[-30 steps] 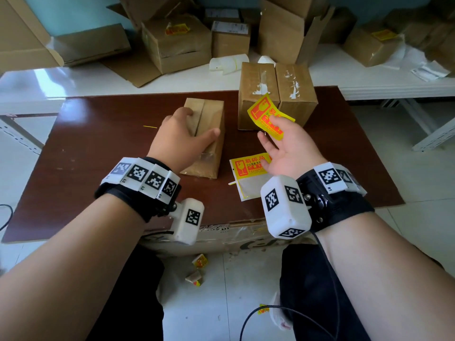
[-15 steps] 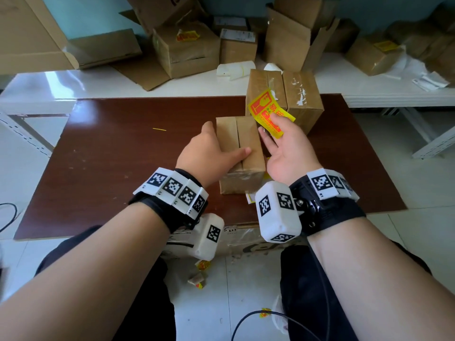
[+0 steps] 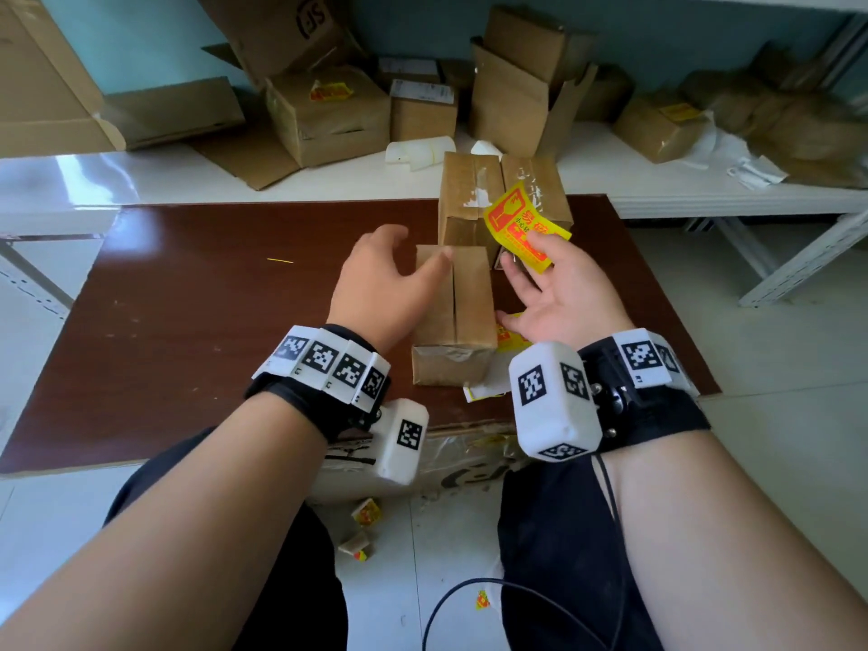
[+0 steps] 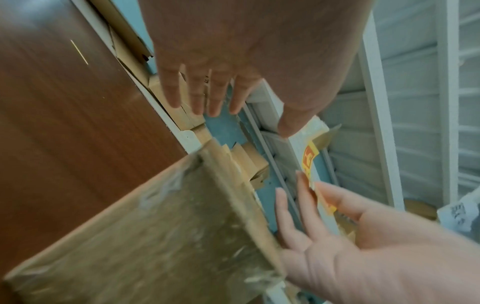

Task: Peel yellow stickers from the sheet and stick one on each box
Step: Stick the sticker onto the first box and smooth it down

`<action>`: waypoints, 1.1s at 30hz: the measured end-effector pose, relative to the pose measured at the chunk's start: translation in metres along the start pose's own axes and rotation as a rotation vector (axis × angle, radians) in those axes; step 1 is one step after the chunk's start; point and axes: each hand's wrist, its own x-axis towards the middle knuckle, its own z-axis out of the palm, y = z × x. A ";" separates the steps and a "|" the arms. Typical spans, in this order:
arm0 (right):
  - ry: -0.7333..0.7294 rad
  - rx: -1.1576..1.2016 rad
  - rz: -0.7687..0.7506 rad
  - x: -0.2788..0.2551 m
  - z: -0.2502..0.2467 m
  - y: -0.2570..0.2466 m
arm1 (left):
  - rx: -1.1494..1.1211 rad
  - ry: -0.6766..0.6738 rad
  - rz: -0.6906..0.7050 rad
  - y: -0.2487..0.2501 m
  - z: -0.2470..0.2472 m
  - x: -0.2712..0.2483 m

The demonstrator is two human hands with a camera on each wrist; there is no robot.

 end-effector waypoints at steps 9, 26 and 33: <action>-0.038 -0.225 -0.181 -0.030 -0.005 0.010 | -0.420 0.131 0.045 0.001 -0.009 -0.012; -0.186 -0.435 -0.400 -0.019 0.002 0.007 | -0.501 0.105 0.184 0.000 0.004 0.005; -0.139 -0.469 -0.437 -0.017 -0.002 0.004 | -0.467 0.110 0.226 0.003 0.007 0.001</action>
